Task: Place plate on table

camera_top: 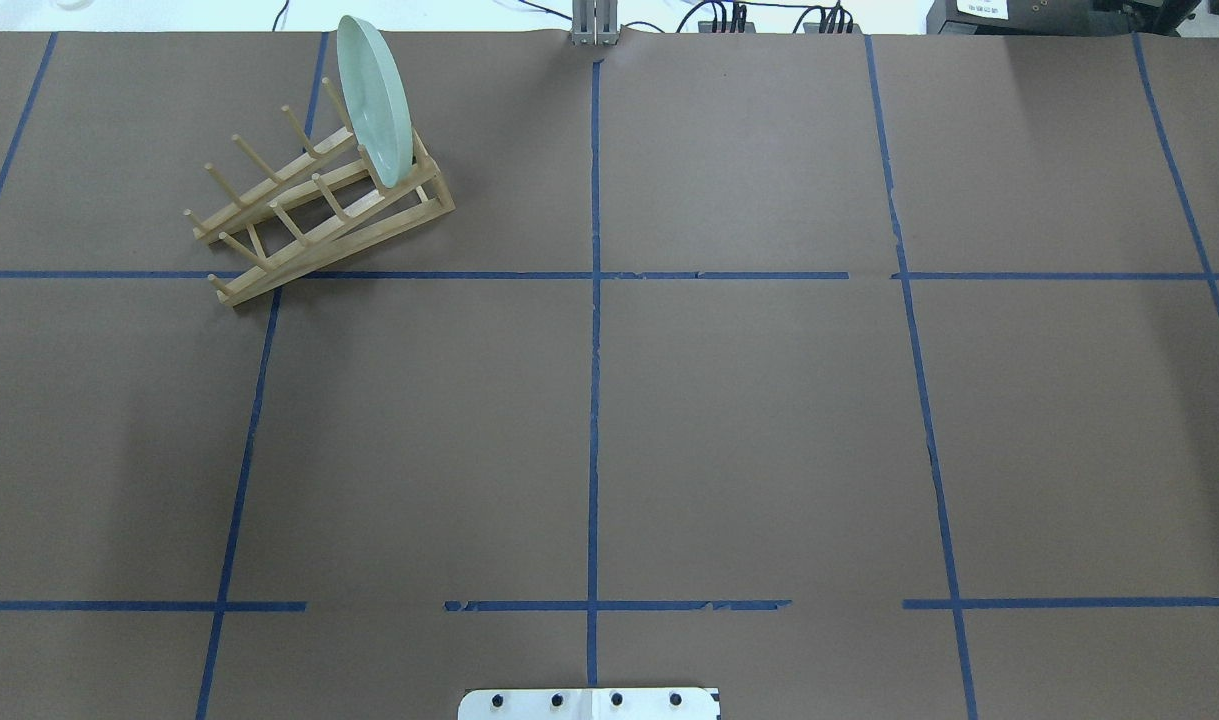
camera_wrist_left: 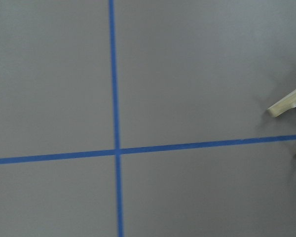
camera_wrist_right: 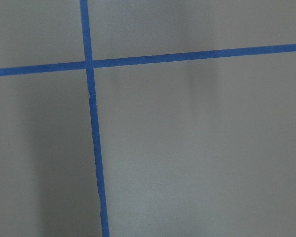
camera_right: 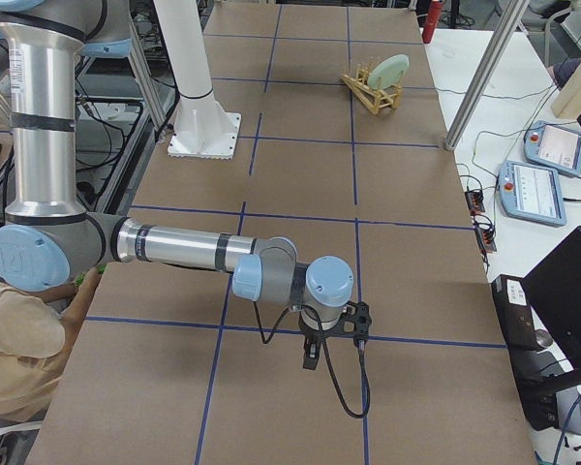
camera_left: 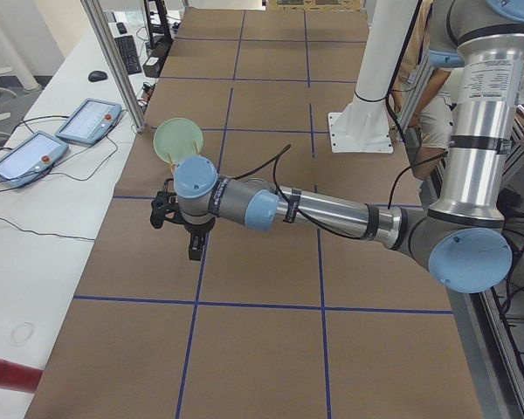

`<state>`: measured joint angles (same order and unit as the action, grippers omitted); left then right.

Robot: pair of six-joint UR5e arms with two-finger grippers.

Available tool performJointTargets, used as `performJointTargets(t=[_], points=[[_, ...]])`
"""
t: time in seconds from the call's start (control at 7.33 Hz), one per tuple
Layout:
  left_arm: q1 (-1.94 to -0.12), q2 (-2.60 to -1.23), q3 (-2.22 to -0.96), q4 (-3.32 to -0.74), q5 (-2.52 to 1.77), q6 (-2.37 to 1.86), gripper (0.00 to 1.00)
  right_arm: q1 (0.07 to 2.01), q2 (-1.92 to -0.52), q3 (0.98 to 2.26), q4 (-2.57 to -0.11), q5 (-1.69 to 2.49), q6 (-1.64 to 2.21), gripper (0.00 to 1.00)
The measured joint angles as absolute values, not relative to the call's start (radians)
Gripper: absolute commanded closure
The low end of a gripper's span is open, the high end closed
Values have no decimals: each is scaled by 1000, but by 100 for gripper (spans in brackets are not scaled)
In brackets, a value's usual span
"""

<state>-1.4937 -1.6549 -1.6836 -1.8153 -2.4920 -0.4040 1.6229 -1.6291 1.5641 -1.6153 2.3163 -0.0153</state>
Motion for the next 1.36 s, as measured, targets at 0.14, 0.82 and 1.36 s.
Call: performJointTargets(t=[0.14,0.82,1.36], points=[[-1441,-1664,-1681,-1969,-2501,-635,0,1623,-1629,1564,-1615,2316,-15,0],[-1138,-1987,-1593,-2281,-2257,-1549,0,1623,-1630,1565,-1615,2316,-15,0],[-1007,-2093,-1447,-2596,-1964,-1895,0,1623,-1629,1565,-1615,2316,-15,0]])
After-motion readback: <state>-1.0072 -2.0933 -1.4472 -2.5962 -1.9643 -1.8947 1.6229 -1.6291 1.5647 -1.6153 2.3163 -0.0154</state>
